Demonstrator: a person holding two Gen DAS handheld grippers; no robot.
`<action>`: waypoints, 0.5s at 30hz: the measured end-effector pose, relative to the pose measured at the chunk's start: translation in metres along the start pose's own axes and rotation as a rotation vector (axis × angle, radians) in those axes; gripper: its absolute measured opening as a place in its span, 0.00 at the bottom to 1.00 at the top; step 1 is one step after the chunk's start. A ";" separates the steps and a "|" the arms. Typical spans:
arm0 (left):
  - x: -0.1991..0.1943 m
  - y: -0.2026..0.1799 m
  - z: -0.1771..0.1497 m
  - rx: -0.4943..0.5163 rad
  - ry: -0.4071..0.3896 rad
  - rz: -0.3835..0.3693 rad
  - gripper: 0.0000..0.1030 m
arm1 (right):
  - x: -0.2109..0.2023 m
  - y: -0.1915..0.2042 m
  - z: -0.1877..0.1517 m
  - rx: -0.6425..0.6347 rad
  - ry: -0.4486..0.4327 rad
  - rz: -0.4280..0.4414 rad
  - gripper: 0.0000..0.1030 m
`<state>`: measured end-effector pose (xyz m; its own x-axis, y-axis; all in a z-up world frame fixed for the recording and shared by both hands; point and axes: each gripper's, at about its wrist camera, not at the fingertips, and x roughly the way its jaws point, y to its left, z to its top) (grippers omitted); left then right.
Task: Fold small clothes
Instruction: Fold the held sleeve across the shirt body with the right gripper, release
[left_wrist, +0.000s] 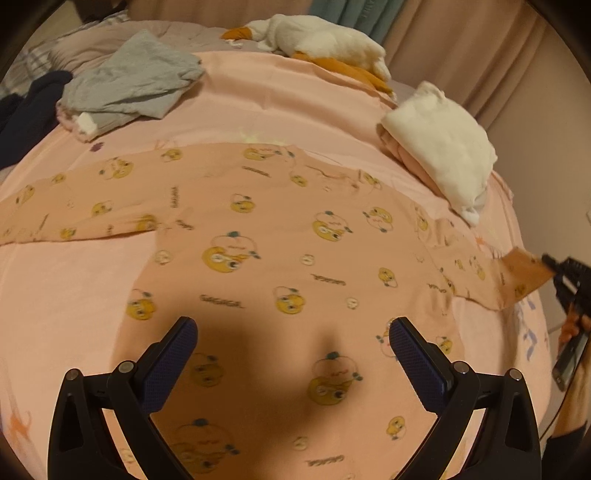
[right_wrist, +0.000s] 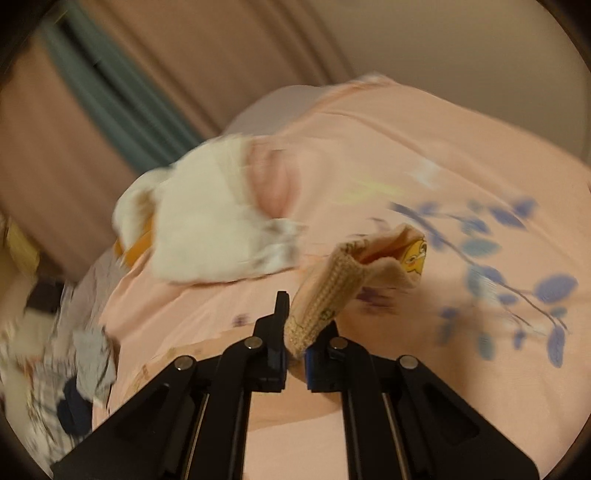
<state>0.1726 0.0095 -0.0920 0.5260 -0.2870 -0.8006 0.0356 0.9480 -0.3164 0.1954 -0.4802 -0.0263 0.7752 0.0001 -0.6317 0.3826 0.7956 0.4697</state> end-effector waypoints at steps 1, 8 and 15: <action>-0.003 0.005 0.001 -0.009 -0.003 -0.001 1.00 | -0.001 0.014 0.000 -0.027 0.001 0.004 0.07; -0.026 0.047 0.007 -0.073 -0.030 0.015 1.00 | 0.011 0.145 -0.015 -0.251 0.008 0.053 0.07; -0.038 0.096 0.011 -0.164 -0.035 0.064 1.00 | 0.040 0.263 -0.077 -0.500 0.046 0.088 0.07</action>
<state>0.1657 0.1129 -0.0867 0.5522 -0.2194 -0.8043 -0.1363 0.9280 -0.3468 0.2886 -0.2247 0.0245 0.7663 0.0983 -0.6349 0.0208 0.9839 0.1774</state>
